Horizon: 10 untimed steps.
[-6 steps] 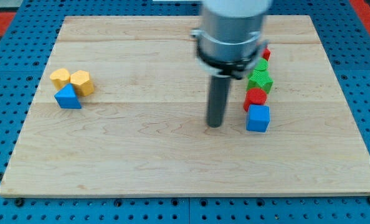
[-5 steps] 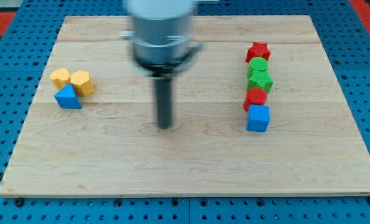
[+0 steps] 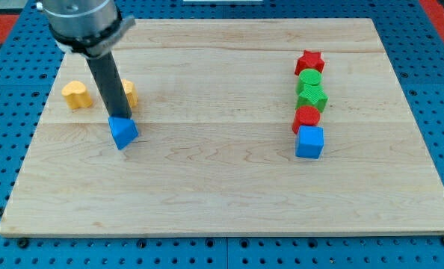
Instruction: Move the blue triangle to the line of blocks
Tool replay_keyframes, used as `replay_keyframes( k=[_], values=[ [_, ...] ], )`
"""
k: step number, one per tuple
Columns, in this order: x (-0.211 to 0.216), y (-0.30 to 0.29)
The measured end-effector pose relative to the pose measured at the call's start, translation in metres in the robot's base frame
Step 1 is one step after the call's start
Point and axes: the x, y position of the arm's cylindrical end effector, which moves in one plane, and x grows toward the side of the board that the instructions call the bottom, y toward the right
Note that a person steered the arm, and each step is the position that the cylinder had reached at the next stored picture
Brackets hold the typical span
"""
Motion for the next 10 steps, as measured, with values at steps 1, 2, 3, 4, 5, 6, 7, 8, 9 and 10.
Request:
replay_keyframes(
  k=[1,2,3,4,5,6,7,8,9,10],
  values=[
    [0.015,-0.053],
    [0.031,-0.054],
    [0.031,0.028],
    [0.031,0.103],
    [0.051,0.157],
    [0.071,0.150],
    [0.093,0.166],
    [0.089,0.219],
    [0.092,0.239],
    [0.100,0.207]
  ],
)
